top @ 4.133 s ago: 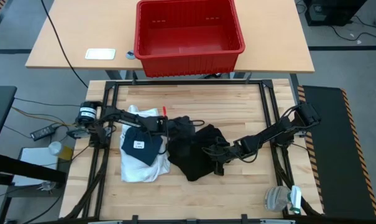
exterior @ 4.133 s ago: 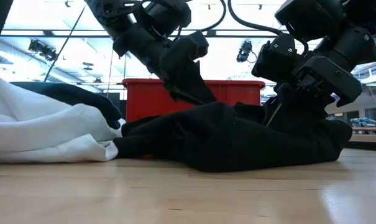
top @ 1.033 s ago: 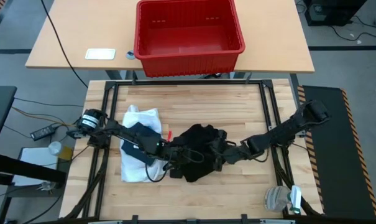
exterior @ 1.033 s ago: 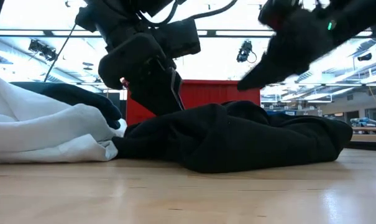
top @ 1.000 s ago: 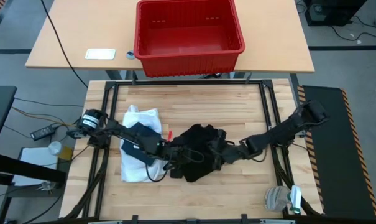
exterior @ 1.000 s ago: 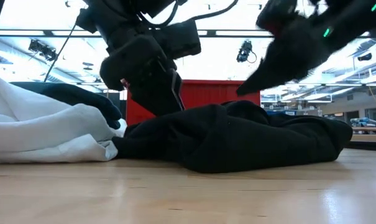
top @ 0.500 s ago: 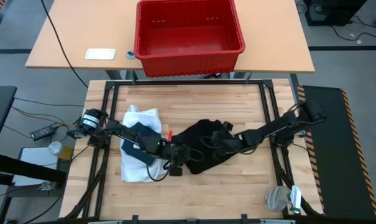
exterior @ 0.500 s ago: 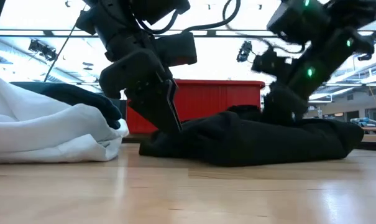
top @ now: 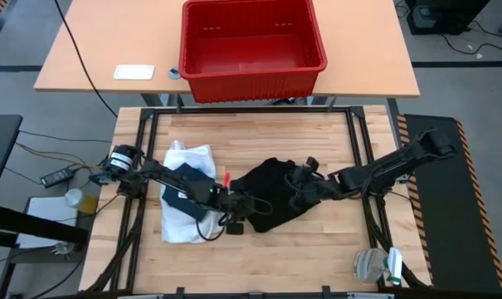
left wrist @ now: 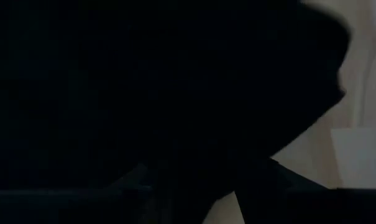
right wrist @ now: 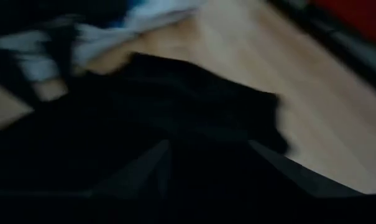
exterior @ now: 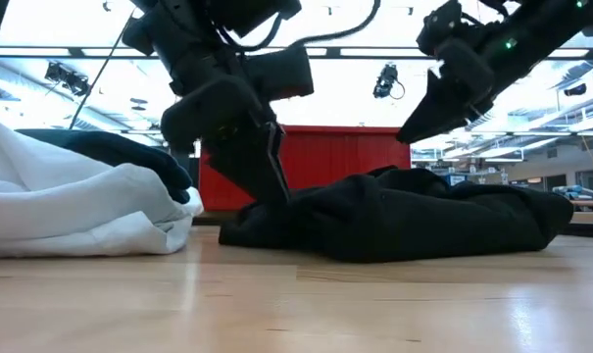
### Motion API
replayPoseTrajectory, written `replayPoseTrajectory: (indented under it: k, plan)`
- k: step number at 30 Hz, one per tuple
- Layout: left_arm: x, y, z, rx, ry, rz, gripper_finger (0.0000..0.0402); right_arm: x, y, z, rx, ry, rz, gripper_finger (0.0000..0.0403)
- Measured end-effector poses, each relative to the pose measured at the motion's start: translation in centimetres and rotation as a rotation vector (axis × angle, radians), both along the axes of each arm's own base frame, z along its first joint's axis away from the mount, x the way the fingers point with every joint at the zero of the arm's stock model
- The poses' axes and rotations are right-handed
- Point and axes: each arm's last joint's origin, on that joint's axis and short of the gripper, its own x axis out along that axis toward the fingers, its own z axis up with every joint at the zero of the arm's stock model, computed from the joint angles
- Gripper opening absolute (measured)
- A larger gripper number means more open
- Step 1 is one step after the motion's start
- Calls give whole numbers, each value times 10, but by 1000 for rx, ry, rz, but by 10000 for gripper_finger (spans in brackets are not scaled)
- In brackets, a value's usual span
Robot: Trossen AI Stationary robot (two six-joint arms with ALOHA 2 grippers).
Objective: Fold laundry
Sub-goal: Fold the black shirt
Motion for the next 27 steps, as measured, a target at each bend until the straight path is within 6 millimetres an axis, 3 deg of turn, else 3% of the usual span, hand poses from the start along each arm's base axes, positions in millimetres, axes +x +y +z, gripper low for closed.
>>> replayPoseTrajectory:
  k: [6,14,20,27]
  plan:
    - [2,1,26,-9,-133,-45,142,10,23,-20,133,15,100,213]
    - [15,20,31,9,-235,-32,142,9,47,-58,144,89,33,213]
    - [36,62,18,-40,-329,15,142,16,52,-77,163,91,19,213]
    - [46,108,-12,12,-274,99,142,23,55,-86,189,82,54,213]
